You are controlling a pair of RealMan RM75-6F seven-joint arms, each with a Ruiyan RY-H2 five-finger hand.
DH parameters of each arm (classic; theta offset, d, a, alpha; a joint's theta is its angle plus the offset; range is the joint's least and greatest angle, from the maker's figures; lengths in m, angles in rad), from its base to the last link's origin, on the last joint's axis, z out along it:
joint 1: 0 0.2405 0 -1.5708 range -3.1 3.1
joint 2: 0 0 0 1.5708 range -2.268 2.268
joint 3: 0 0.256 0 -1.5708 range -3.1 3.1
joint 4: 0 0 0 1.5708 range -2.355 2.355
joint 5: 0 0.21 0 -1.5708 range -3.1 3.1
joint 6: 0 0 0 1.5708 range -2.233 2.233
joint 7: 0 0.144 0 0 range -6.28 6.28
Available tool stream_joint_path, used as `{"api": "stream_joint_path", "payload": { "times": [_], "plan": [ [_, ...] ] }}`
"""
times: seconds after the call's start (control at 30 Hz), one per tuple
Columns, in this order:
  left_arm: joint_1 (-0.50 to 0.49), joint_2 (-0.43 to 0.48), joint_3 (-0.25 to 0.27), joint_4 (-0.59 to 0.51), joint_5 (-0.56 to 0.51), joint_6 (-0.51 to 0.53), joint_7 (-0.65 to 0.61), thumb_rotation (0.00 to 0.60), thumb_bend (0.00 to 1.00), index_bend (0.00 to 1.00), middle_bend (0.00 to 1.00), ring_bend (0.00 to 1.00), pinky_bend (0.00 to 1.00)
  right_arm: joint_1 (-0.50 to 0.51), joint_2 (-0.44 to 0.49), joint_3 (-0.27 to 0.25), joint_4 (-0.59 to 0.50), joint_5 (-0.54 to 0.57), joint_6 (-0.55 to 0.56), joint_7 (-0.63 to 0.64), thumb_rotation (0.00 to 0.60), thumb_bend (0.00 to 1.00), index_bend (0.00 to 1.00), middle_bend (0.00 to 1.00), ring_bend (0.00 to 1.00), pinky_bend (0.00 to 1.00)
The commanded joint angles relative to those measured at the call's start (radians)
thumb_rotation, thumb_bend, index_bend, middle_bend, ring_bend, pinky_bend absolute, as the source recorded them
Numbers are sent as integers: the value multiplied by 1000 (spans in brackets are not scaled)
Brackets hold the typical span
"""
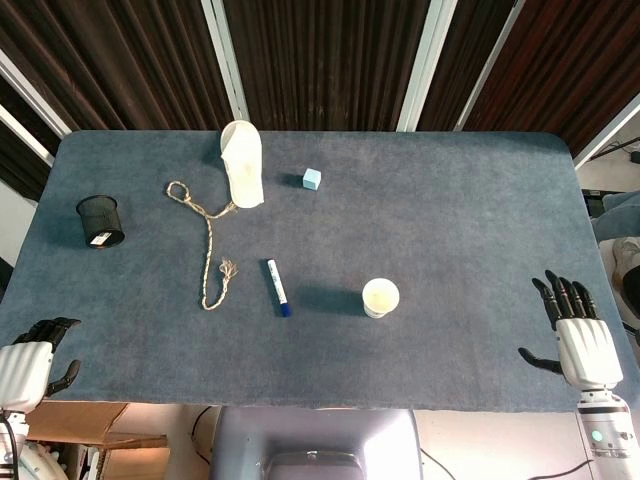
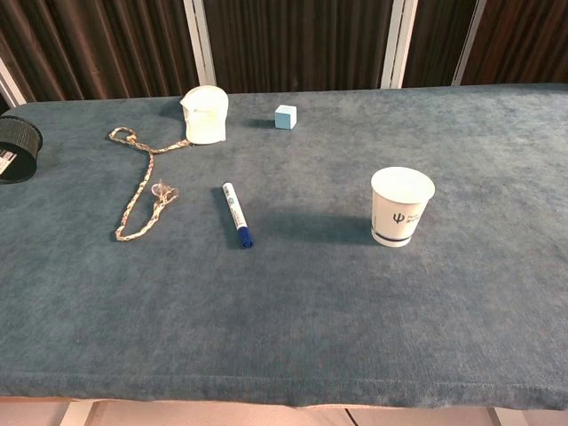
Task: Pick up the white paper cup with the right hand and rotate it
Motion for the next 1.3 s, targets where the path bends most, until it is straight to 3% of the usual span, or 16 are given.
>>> {"api": "stream_joint_path", "payload": {
  "times": [0.03,0.97,1.13,1.3],
  "plan": [
    [1,0,1,0,0,1,2,600,354,248,224,201,388,1,-7,3,9,-6,5,12,600,70,126,72,0,51],
    [12,9,0,-15,-1,16,9,600,352,248,224,201,388,9,-12,3,22,-16,-14,29,600,71,126,72,0,50],
    [12,11,-1,-15,1,17,-3,600,353,249,224,201,388,46,-48,16,72,-57,-30,120,600,72,126,74,0,50],
    [13,13,1,-15,8,19,-12,600,352,253,224,201,389,141,-65,18,103,-120,-134,253,600,71,124,72,0,53]
  ]
}}
